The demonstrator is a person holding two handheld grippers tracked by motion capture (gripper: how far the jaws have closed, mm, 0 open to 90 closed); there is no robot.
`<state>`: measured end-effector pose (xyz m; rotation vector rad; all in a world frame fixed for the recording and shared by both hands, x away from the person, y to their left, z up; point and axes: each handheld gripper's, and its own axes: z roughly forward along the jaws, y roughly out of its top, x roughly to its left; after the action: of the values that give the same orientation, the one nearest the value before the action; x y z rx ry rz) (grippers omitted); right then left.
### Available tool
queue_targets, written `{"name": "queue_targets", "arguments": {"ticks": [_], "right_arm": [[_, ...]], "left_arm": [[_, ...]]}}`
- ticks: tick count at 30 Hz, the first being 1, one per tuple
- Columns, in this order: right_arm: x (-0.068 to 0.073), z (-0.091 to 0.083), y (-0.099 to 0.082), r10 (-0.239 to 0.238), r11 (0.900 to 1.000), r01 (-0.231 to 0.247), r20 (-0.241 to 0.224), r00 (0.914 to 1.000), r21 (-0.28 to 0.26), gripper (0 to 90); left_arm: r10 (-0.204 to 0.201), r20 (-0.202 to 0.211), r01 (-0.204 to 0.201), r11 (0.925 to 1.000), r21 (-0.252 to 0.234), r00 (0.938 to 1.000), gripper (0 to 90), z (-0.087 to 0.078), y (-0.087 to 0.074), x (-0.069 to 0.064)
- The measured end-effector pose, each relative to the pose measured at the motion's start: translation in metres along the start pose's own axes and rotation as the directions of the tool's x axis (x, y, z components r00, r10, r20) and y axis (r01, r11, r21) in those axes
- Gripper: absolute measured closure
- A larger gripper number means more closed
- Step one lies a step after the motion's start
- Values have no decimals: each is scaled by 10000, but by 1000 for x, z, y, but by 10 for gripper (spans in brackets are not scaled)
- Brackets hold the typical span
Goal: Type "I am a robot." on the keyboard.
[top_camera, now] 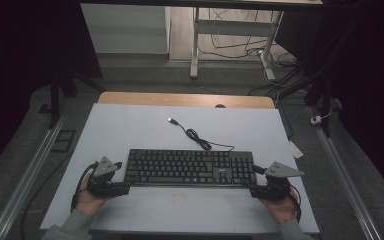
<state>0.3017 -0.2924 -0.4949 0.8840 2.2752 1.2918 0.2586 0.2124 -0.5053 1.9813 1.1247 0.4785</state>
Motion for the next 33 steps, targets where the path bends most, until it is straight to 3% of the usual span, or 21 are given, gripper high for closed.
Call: {"name": "queue_targets", "arguments": {"ticks": [6, 12, 25, 33], "right_arm": [[1, 2, 5, -56, 10000, 54, -194, 9998, -80, 314], [5, 10, 13, -163, 9999, 163, -501, 9986, 9, 316], [34, 42, 47, -674, 9961, 737, -1193, 9906, 493, 375], [58, 74, 78, -1098, 9882, 1235, -1432, 9836, 906, 511]], "left_arm": [[235, -127, -229, 9989, 419, 9996, 235, 1, 20, -2], [461, 3, -461, 9976, 512, 9989, 250, 4, 37, -8], [257, 372, -285, 9966, 776, 9990, 301, 13, 33, -3], [324, 523, -370, 9954, 889, 9981, 330, 17, 33, -2]]}}
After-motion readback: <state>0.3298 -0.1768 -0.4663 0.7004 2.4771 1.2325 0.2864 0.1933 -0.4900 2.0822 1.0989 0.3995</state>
